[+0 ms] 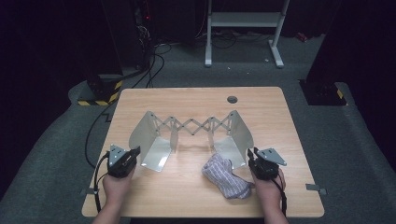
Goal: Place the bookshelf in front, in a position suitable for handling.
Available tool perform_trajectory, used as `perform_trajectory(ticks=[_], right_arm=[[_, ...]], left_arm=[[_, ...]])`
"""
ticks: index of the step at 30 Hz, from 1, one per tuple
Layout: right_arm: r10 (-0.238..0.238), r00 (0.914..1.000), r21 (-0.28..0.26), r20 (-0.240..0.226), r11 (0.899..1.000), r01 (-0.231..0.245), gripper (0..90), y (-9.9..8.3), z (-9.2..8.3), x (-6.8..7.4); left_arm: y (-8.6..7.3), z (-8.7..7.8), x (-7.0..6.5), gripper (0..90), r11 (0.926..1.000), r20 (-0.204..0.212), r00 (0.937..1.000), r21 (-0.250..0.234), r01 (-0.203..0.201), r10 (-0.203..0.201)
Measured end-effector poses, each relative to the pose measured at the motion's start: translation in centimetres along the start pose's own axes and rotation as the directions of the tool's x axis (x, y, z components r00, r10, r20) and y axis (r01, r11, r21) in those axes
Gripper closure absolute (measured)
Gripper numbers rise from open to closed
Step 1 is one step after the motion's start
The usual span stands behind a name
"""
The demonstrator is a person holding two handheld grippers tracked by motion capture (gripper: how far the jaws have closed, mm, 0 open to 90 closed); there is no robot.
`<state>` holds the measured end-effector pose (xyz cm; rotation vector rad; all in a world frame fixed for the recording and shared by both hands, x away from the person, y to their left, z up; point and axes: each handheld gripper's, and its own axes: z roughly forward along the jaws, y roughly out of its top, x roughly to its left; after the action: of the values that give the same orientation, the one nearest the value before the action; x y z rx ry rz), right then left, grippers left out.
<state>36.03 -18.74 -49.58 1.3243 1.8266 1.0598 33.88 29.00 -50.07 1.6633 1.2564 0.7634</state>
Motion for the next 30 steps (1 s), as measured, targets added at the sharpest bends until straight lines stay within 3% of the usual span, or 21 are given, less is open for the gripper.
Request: perform_trajectory(ticks=[7,20,26,30], right_arm=[[-0.011,0.999,0.003,-0.044,1.0,0.011,79.3,0.0,0.3,0.8],[-0.023,0.9964,0.009,-0.081,1.0,0.024,79.5,-0.3,-0.1,1.4],[-0.027,0.9975,-0.002,-0.065,1.0,0.027,79.6,-0.3,0.1,1.6],[-0.043,0.9972,-0.011,-0.061,0.999,0.042,89.4,-0.3,0.5,1.8]], left_arm=[[-0.9,-0.7,-0.2,77.3,0.9993,0.034,0.999,0.025,-0.029,0.029],[-0.8,-0.2,-0.6,83.0,0.999,0.028,0.9991,0.03,-0.033,0.033],[-0.8,-0.2,-0.6,85.3,0.9993,0.036,0.9989,0.022,-0.031,0.03],[-0.8,-0.2,-0.7,86.2,0.9991,0.04,0.9986,0.022,-0.036,0.035]])
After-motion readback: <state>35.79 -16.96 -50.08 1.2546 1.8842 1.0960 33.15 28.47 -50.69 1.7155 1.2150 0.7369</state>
